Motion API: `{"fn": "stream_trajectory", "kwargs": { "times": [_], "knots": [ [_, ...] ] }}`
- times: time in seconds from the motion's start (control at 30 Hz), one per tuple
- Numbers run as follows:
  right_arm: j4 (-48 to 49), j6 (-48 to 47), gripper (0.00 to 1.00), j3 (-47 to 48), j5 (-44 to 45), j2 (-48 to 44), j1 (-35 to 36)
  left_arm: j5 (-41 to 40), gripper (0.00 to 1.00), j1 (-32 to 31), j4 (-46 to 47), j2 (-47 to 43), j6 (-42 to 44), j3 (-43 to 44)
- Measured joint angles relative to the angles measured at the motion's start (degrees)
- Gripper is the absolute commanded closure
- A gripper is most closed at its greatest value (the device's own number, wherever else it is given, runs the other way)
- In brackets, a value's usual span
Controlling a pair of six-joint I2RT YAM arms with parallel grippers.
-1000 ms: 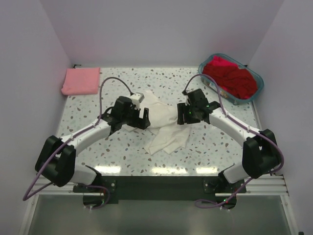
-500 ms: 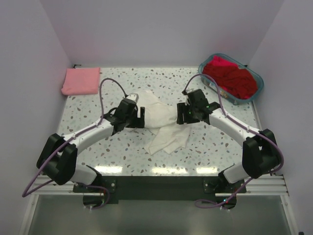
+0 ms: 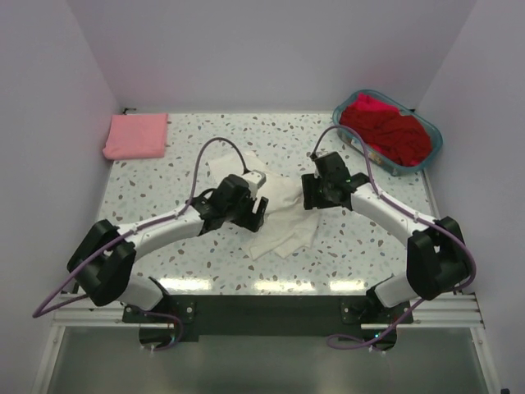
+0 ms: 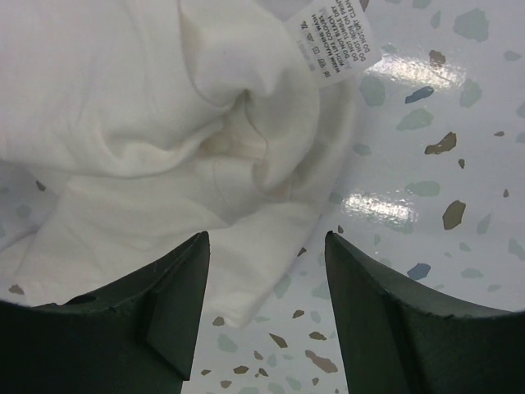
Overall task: Fold and stack the t-shirts
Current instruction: Flatten the tshirt out
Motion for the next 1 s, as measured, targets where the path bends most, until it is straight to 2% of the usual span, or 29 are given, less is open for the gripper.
{"fn": "stream_trajectory", "kwargs": {
  "times": [0.2,0.57,0.67,0.7,0.77,0.8,0.87,0.9,0.97,1.0],
  "knots": [
    [-0.15,0.02,0.38,-0.28,2.38,-0.20,0.00,2.03,0.23,-6.03,-0.37,3.15,5.95,0.20],
    [0.35,0.74,0.38,-3.26,2.40,-0.17,-0.02,5.70,0.23,-8.94,0.15,10.16,8.44,0.57],
    [0.83,1.22,0.38,-4.15,2.27,-0.13,-0.15,6.58,0.30,-9.07,0.50,11.19,8.66,0.92],
    [1.16,1.38,0.38,-4.42,2.23,-0.13,-0.31,6.80,0.38,-9.11,0.59,11.50,8.79,1.25],
    [1.84,1.79,0.38,-5.05,2.05,-0.13,-0.79,7.17,0.46,-9.14,0.81,11.93,8.83,2.10],
    [2.08,1.95,0.38,-5.27,2.05,-0.13,-1.05,7.32,0.56,-9.16,0.96,12.00,8.94,2.56],
    [2.89,2.45,0.38,-5.92,1.77,-0.15,-1.88,7.63,0.66,-9.16,1.22,12.00,8.92,3.54],
    [3.17,2.62,0.38,-6.23,1.64,-0.17,-2.19,7.78,0.78,-9.18,1.38,12.00,8.96,4.11],
    [3.52,3.04,0.38,-6.97,1.20,-0.39,-2.82,7.96,0.90,-9.18,1.42,12.00,8.79,5.46],
    [3.67,3.17,0.38,-7.32,1.03,-0.63,-3.13,8.02,1.00,-9.18,1.40,12.00,8.83,6.19]
  ]
}}
